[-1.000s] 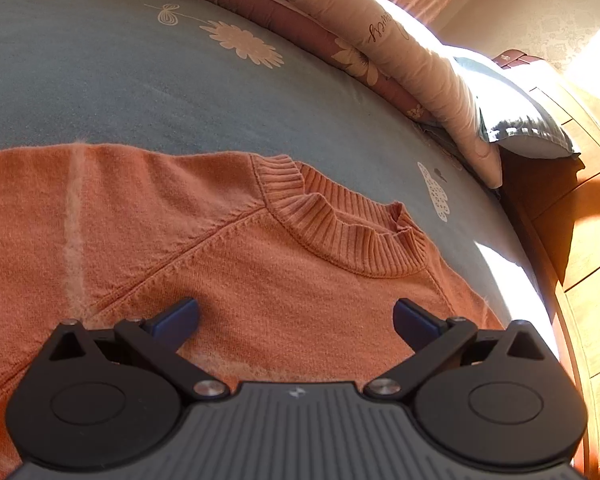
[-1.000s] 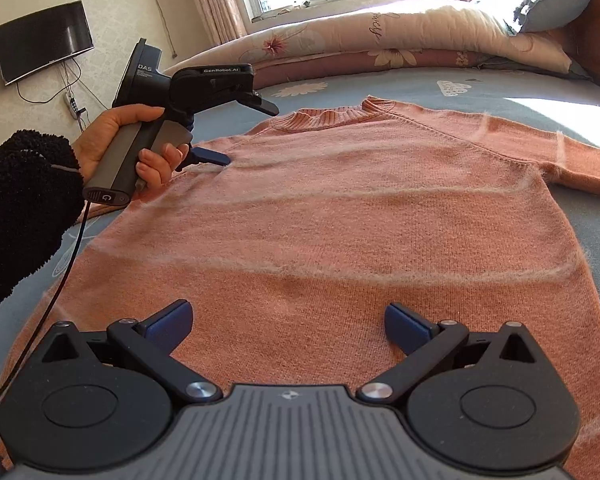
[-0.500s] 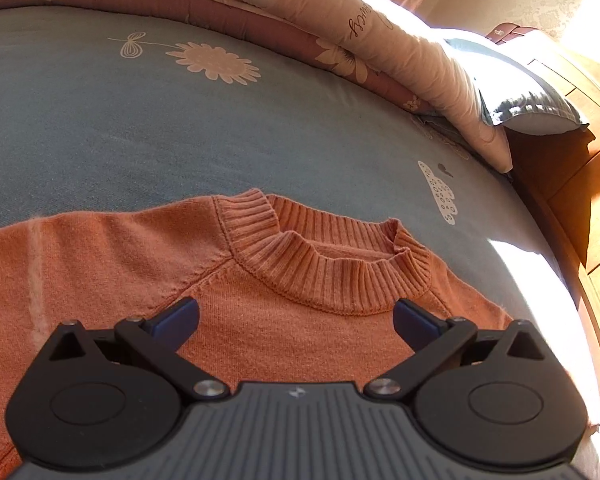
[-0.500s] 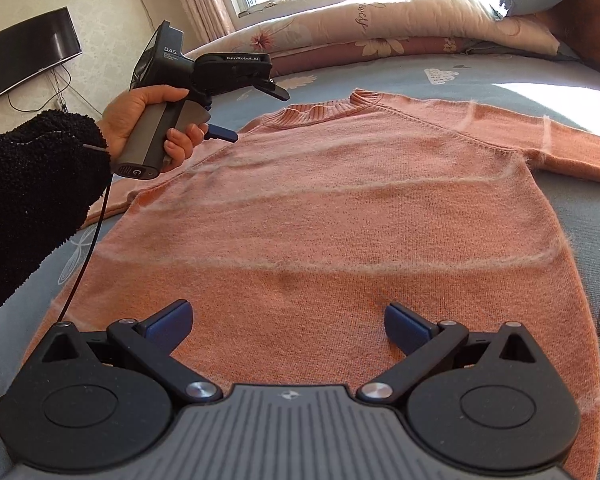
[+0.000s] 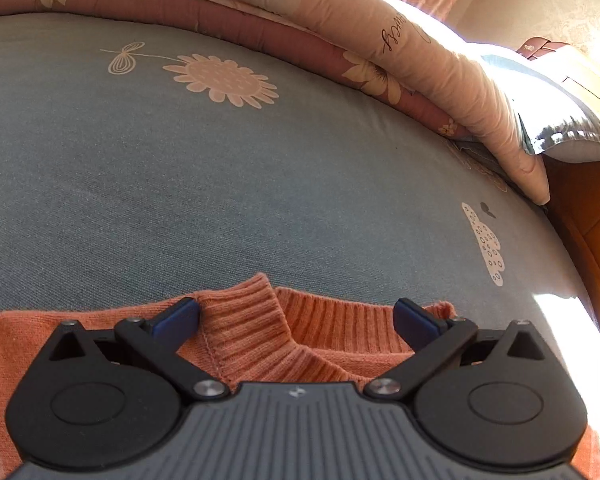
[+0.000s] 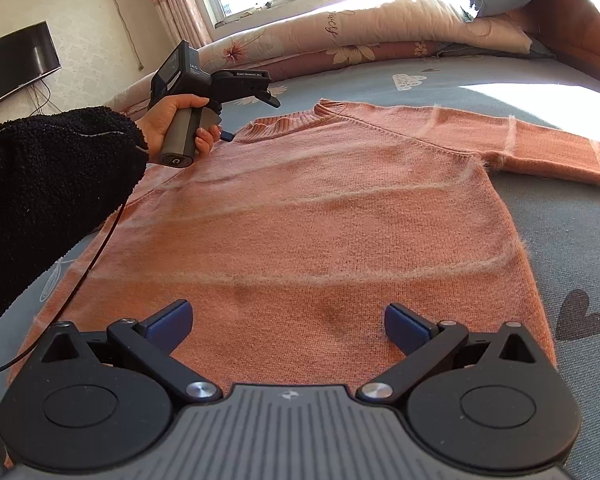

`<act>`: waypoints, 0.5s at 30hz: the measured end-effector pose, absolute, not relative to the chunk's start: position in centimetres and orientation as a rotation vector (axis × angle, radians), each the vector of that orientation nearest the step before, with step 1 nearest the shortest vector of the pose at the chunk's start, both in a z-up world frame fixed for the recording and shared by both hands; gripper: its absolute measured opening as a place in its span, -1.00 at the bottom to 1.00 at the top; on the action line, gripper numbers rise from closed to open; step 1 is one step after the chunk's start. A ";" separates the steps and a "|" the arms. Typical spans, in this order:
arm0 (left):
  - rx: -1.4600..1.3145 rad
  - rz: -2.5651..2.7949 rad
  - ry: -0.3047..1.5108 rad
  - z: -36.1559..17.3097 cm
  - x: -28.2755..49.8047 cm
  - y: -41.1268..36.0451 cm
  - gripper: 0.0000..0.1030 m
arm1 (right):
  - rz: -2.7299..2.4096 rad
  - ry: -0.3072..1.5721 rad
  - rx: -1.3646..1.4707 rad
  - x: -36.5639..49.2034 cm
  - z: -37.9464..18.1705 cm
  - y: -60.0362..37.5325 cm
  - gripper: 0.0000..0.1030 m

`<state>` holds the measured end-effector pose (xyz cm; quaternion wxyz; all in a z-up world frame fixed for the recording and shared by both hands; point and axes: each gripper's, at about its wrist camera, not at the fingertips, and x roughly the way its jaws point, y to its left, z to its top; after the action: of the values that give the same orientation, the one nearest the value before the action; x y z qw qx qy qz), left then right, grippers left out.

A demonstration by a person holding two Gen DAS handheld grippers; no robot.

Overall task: Fold clothes
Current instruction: 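Sweep the open left gripper past the collar toward the sleeve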

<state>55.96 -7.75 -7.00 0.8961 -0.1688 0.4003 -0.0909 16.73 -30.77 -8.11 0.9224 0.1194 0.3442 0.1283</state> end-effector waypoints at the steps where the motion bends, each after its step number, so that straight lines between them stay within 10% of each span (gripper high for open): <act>1: -0.364 -0.217 0.827 -6.6 55.6 -8.0 0.99 | 0.261 0.708 0.250 16.7 -8.1 -30.8 1.00; 15: -0.334 -0.425 0.897 -7.6 55.7 -15.6 0.99 | 0.258 0.720 0.253 16.8 -8.2 -30.9 1.00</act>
<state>55.68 -15.59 -7.59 0.8660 -0.1597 0.4283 -0.2027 16.79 -30.86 -8.25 0.9199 0.1230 0.3505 0.1255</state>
